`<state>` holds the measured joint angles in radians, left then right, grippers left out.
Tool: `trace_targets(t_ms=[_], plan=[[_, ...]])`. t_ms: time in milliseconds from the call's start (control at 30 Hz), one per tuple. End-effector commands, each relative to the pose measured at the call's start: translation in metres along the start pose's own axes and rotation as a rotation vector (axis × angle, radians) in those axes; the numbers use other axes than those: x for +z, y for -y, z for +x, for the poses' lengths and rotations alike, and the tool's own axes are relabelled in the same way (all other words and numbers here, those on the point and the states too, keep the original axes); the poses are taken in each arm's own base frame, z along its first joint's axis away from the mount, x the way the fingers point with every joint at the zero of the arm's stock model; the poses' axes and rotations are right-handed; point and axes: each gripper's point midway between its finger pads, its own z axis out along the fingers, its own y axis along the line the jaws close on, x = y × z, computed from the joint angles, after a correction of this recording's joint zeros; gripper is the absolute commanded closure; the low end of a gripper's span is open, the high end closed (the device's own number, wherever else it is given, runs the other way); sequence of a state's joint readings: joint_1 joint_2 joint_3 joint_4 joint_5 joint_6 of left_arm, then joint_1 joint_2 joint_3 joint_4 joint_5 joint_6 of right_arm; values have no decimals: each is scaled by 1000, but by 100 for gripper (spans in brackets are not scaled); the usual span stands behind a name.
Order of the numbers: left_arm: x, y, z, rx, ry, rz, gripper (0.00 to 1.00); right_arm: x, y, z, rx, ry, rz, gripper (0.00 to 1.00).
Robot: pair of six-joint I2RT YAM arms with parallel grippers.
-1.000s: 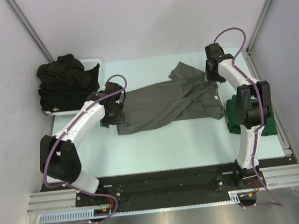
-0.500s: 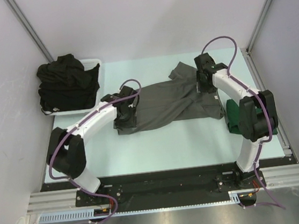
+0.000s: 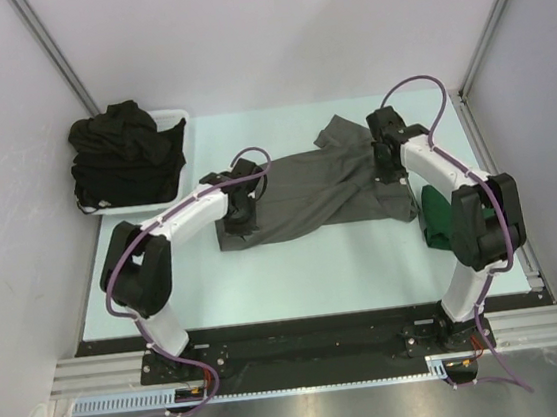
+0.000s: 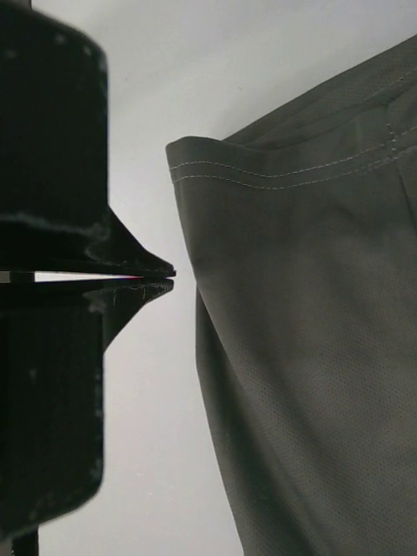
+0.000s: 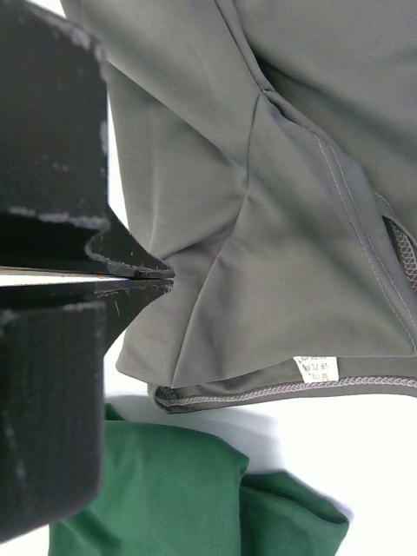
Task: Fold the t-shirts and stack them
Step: Fold the flattened tshirt in 1/3 of the way
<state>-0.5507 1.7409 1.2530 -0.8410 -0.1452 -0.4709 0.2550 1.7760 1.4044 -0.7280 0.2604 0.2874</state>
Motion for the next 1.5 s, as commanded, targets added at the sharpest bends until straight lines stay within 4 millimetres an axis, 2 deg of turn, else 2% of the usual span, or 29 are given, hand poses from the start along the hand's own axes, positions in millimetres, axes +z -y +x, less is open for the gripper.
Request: trace_targets(t_ms=[0,300,633,800,933,1067,1267,1467], plan=[[-5,14,-20,-12,51,42,100,-12,2,2,12,14,-14,100],[7,15,-22,-29,46,26,100,-4,-12,27,32,-74,-73,100],[25,8,-33,-47,92,-39,100,3,-43,28,-12,-76,-190,100],[33,7,-35,-59,116,-45,100,10,-49,35,-20,-81,-223,100],[41,0,-25,-54,76,-87,100,21,-49,43,-27,-115,-211,100],[41,-8,-14,-56,39,-125,100,22,-47,42,-30,-116,-209,100],[42,-19,5,-56,0,-161,100,29,-32,42,-26,-132,-195,100],[42,-18,1,-64,34,-146,100,38,-23,48,-20,-150,-170,100]])
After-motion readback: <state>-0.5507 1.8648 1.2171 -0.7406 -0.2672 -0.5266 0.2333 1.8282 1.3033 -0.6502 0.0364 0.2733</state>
